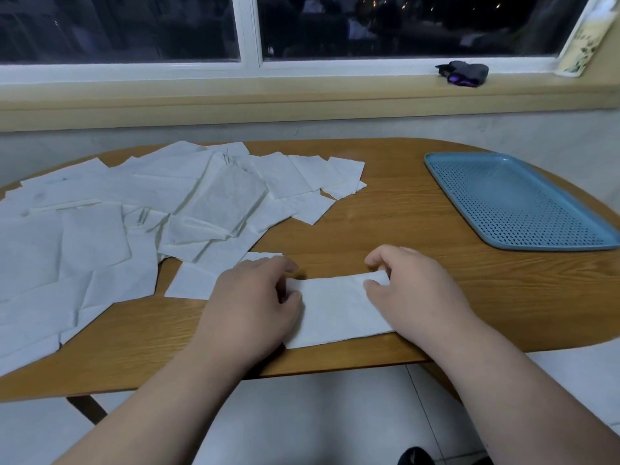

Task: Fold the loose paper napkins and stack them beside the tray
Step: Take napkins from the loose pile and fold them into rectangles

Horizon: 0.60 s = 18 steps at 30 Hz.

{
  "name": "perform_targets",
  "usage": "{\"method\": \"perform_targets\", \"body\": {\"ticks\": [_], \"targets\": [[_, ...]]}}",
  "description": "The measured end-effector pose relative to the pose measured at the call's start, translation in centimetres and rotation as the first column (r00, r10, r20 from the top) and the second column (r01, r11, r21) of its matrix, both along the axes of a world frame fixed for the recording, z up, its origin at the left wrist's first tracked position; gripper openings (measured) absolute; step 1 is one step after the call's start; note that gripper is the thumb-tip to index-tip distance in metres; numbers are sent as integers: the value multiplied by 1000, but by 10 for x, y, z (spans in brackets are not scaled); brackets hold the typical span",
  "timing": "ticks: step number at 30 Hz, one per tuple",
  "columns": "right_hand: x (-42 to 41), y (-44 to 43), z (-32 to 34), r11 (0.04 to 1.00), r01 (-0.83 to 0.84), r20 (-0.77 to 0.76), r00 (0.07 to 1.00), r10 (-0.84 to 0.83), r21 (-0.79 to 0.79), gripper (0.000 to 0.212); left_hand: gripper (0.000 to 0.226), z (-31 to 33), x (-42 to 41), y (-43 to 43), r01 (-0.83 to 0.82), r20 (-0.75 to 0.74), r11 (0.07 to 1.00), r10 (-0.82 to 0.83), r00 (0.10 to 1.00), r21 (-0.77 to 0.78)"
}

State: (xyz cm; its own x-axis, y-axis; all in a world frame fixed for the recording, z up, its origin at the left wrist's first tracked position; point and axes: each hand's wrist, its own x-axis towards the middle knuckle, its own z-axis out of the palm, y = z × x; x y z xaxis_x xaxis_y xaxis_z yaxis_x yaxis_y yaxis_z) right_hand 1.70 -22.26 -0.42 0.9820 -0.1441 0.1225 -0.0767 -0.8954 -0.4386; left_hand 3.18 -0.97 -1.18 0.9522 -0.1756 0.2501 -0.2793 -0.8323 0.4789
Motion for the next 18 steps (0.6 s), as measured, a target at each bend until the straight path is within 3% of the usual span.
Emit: {"method": "perform_targets", "body": {"ticks": [3, 7, 13, 16, 18], "targets": [[-4, 1, 3, 997, 17, 29, 999, -15, -76, 27, 27, 1, 0, 4, -14, 65, 1000, 15, 998, -17], [-7, 9, 5, 1000, -8, 77, 997, 9, -20, 22, 26, 3, 0, 22, -92, 62, 994, 96, 993, -57], [19, 67, 11, 980, -193, -77, 978, 196, 39, 27, 27, 4, -10, 48, -185, 43, 975, 192, 981, -119], [45, 95, 18, 974, -224, -147, 963, 224, 13, 19, 26, 4, -10, 63, -173, 51, 979, 179, 983, -106], [61, 109, 21, 975, -220, -193, 958, 212, -19, 31, 24, 6, -5, 77, -191, 49, 974, 198, 979, -121]]}}
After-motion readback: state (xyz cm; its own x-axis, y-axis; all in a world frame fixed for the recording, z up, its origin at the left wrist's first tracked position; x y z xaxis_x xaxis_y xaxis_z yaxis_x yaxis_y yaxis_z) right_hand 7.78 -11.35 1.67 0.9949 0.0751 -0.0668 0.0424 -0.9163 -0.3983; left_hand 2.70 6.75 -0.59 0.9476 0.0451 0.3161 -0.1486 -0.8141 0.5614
